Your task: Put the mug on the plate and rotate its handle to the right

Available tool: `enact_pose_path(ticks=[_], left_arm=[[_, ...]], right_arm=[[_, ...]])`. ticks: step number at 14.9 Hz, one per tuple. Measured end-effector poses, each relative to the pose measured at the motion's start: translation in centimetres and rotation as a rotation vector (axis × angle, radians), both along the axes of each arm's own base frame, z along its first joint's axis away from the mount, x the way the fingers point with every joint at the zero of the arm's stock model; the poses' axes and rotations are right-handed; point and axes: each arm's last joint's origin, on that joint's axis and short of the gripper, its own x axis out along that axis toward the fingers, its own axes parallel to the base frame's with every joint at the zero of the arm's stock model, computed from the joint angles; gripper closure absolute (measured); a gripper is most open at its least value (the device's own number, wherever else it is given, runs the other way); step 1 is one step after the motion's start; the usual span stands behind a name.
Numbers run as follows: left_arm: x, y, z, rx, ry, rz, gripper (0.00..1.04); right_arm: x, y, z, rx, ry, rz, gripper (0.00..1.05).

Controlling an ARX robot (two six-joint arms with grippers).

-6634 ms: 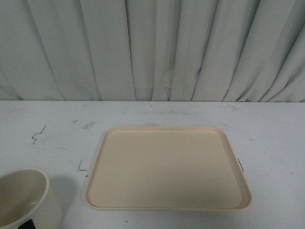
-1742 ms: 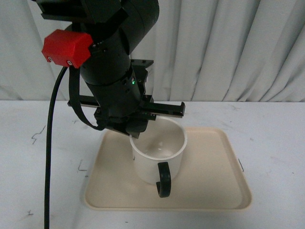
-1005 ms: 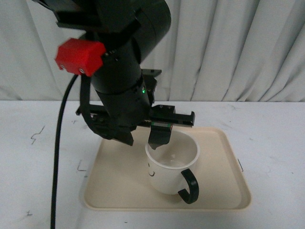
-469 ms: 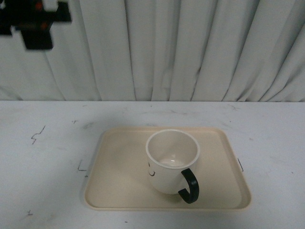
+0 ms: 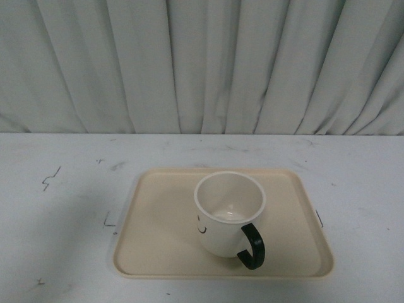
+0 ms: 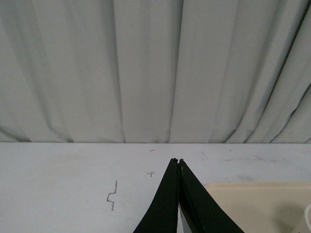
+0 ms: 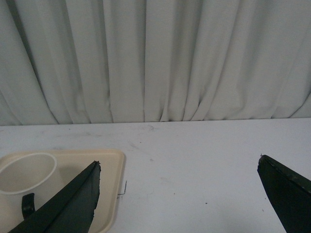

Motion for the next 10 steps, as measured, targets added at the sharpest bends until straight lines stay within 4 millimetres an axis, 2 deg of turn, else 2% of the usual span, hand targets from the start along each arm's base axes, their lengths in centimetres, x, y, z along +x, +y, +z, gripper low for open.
enact_pose_path(ticks=[3, 5, 9, 10], left_arm=[[-2.1, 0.8, -1.2, 0.002, 0.019, -0.005, 1.03], [-3.2, 2.0, -1.4, 0.0, 0.005, 0.002, 1.03], [-5.1, 2.0, -3.0, 0.001, 0.028, -0.006, 1.03], [-5.3, 2.0, -2.8, 0.001, 0.01, -0.005, 1.03]], right_arm=[[0.0, 0.0, 0.0, 0.0, 0.0, 0.0, 0.06], [0.0, 0.0, 0.0, 0.0, 0.0, 0.0, 0.06], [0.0, 0.0, 0.0, 0.0, 0.0, 0.0, 0.06], [0.0, 0.0, 0.0, 0.0, 0.0, 0.0, 0.06]])
